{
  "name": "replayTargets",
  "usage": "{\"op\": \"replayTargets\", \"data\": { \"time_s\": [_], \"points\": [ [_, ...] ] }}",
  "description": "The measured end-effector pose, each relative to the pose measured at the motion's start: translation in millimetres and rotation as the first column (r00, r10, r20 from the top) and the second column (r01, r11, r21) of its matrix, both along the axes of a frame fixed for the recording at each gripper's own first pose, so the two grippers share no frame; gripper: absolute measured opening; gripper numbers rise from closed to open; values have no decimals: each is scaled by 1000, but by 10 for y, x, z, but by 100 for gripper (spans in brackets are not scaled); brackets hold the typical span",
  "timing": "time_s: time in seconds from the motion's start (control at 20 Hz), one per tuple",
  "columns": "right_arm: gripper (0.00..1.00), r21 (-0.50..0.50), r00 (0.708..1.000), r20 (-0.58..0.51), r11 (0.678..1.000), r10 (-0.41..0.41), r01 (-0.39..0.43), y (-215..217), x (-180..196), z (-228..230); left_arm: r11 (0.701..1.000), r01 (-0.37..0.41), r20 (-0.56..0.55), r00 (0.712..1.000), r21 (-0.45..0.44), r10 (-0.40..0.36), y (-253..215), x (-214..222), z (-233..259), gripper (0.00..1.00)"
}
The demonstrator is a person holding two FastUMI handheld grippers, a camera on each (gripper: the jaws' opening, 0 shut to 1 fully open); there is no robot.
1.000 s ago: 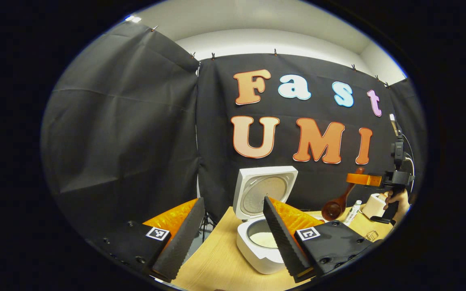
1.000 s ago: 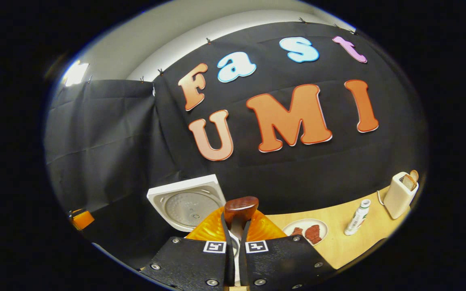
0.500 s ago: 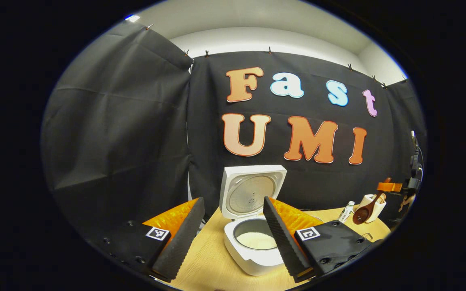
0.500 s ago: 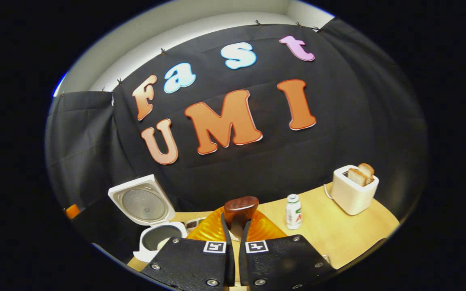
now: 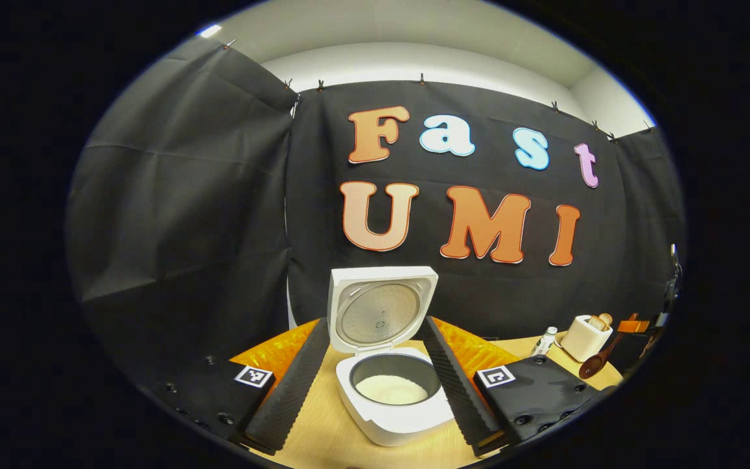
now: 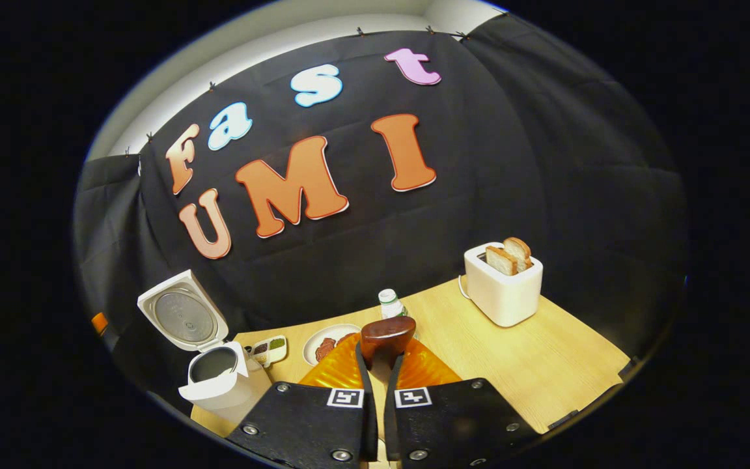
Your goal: Close the left gripper, press the button to open the rice cooker; take a wooden spoon from the chopstick holder with the right hand, scoop a spoonful of rice and pour it into the rice cooker, then put the wooden spoon back into the chopstick holder.
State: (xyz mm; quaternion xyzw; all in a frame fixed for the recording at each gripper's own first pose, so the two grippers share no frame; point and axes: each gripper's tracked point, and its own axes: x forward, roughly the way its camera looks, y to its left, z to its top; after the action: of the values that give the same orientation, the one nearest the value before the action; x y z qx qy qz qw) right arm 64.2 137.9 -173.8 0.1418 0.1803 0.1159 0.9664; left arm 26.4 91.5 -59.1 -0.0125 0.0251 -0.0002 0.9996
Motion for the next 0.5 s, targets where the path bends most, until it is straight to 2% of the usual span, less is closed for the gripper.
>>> {"op": "replayTargets", "data": {
  "time_s": [0.2, 0.5],
  "points": [
    [3, 46, 997, -72, 998, -28, 31, -190, -10, -376, 1000, -13, -11, 1000, 23, 13, -76, 13, 0, 99],
    [4, 80, 988, -150, 996, -20, 32, -236, -34, -920, 998, -48, -20, 999, 43, 49, -100, -4, 30, 99]
  ]
}}
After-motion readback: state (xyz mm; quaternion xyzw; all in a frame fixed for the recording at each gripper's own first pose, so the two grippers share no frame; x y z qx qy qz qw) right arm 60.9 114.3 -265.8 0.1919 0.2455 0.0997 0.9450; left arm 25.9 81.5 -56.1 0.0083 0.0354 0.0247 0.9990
